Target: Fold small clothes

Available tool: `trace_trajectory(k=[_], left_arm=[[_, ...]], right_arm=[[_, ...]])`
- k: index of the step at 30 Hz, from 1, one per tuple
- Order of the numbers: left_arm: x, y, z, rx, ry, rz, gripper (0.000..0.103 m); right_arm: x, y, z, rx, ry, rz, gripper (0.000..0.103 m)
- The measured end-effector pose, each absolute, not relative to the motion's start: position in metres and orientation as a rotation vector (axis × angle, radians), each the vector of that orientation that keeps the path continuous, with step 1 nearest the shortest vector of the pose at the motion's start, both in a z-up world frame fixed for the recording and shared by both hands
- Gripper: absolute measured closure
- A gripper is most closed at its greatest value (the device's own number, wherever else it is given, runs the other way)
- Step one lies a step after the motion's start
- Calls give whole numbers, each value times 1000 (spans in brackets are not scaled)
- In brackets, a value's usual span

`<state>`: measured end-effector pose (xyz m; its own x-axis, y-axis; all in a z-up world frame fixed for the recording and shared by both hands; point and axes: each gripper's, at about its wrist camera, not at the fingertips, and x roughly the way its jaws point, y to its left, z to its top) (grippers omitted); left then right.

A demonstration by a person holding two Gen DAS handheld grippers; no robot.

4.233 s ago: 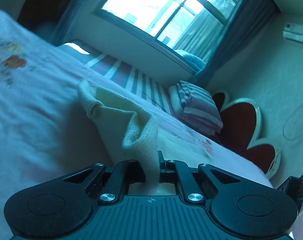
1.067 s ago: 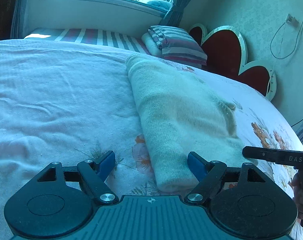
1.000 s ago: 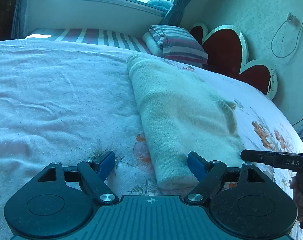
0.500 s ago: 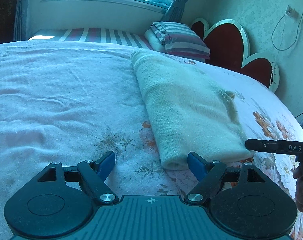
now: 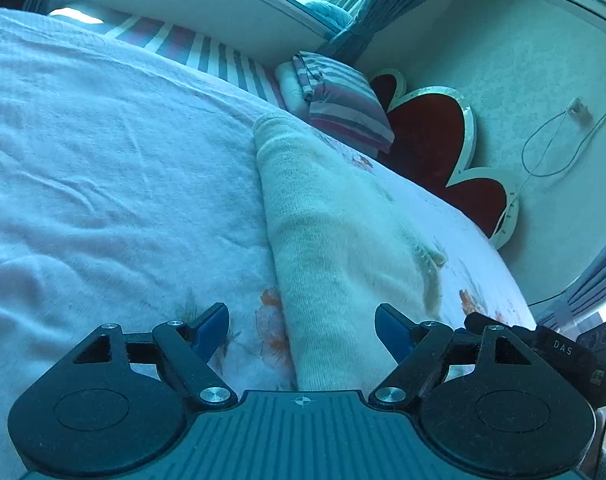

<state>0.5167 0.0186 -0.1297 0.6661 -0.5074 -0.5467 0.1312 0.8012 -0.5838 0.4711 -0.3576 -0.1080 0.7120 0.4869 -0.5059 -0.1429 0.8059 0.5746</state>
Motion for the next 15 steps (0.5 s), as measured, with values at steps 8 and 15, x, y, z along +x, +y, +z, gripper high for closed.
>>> trace_trajectory(k=[8, 15], left_arm=[[600, 25, -155, -737, 834, -489, 29], [629, 5, -156, -678, 852, -528, 29]], right_arm=[[551, -386, -138, 781, 783, 529, 30], [581, -368, -138, 725, 842, 620, 21]])
